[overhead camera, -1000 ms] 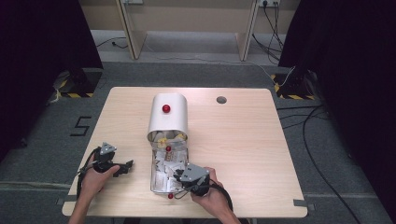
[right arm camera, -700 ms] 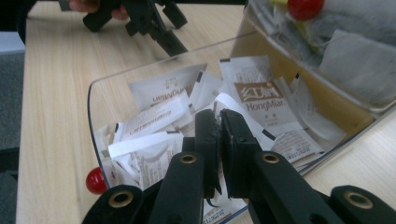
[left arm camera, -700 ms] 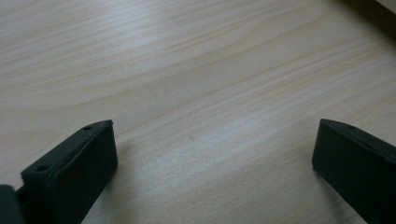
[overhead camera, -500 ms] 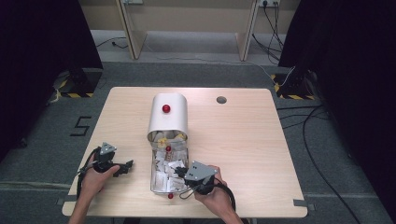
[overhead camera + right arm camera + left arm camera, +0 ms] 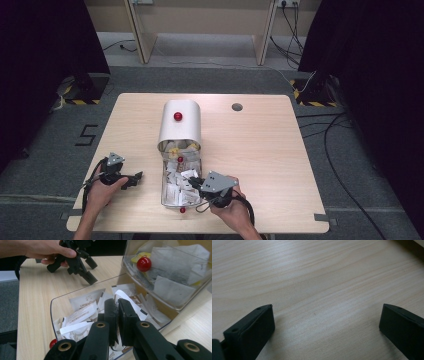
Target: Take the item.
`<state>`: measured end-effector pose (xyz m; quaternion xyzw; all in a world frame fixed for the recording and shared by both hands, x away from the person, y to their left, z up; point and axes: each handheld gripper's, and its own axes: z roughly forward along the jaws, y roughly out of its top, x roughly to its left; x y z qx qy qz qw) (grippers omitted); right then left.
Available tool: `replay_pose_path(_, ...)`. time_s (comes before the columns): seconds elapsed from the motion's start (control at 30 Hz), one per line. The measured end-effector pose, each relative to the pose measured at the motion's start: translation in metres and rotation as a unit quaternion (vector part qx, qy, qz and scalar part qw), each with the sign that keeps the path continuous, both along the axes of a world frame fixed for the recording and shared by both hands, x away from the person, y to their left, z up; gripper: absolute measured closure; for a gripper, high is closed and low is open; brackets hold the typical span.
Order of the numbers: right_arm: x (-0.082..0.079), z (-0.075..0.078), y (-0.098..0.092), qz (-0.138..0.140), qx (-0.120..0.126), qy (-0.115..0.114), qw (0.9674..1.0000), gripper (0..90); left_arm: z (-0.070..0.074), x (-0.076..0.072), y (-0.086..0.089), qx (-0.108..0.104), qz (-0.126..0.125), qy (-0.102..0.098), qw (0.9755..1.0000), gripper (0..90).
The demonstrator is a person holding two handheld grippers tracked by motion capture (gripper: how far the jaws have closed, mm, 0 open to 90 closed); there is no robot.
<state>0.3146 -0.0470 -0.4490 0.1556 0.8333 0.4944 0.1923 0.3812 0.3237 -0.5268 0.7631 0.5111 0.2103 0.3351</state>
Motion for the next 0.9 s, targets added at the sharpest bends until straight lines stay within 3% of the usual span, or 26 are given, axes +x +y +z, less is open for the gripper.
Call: replay_pose_path(0.9,0.002,0.012,-0.017,-0.021,0.01,-0.014,0.9996,86.1,0.0,0.0,0.0,0.0,0.0,0.0,1.0,0.0)
